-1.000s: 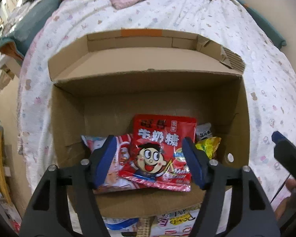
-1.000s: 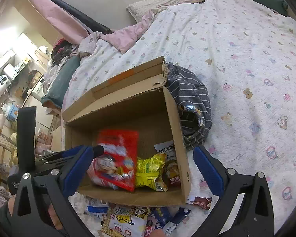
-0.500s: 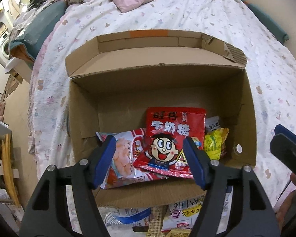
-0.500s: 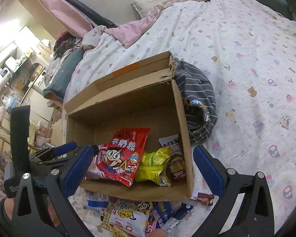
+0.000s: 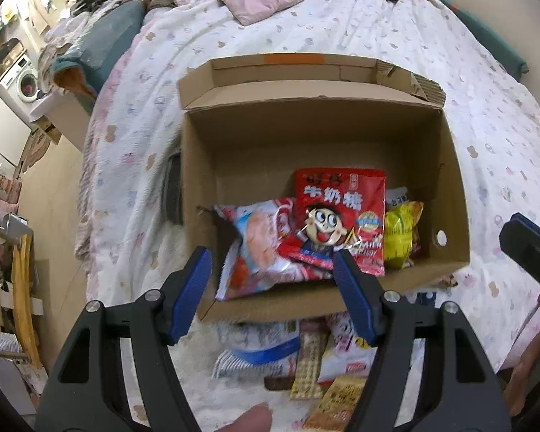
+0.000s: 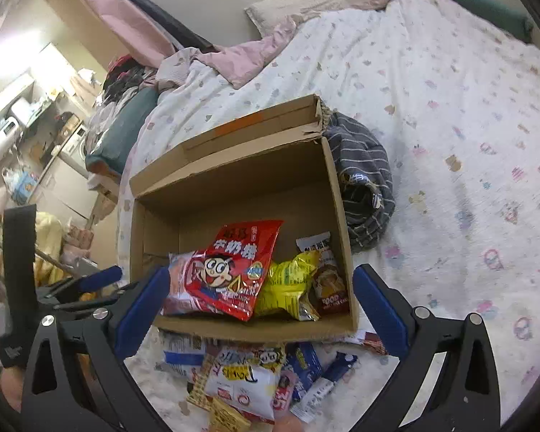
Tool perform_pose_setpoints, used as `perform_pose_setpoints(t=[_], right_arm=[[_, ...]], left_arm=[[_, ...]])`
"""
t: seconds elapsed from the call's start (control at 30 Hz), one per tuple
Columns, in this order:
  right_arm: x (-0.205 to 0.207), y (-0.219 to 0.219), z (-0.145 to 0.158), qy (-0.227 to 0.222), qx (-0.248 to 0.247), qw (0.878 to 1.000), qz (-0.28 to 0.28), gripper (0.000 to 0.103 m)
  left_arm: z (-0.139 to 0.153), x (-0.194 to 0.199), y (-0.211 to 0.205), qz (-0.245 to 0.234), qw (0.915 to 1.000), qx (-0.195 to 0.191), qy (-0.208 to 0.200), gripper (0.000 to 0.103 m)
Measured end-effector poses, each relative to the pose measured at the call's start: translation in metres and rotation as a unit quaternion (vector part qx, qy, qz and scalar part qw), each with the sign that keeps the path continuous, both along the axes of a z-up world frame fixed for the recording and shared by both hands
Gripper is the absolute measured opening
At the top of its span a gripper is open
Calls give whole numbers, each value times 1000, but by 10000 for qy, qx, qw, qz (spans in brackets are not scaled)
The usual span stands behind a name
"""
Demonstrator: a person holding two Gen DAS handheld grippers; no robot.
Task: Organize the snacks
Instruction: 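Withdraw both tools from the box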
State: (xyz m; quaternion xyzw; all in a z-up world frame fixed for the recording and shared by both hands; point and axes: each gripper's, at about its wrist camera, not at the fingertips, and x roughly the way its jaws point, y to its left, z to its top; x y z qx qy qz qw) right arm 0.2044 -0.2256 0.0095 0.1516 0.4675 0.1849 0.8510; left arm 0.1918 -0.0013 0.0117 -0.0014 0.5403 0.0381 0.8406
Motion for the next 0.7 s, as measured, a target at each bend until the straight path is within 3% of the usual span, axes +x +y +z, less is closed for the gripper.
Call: perform_pose_setpoints(t=[0.1, 0.17, 0.33, 0.5, 0.7], right_arm=[[-14, -1, 2, 2, -27, 10000, -5, 103], [-25, 0, 5, -3, -88, 10000, -25, 103], [-53, 4, 9, -57, -119, 9999, -32, 103], [-81, 3, 3, -9, -68, 9999, -119, 103], [-107, 5, 3, -151, -209, 9991, -327, 103]], left_arm=[[2, -17, 4, -61, 9999, 65, -105, 72], [2, -28, 5, -109, 9997, 64, -196, 88], [12, -62, 21, 4, 9980, -40, -634, 102], [17, -95, 36, -174, 9918, -184, -1251, 103], [0, -120, 54, 59, 9958, -274, -871, 103]])
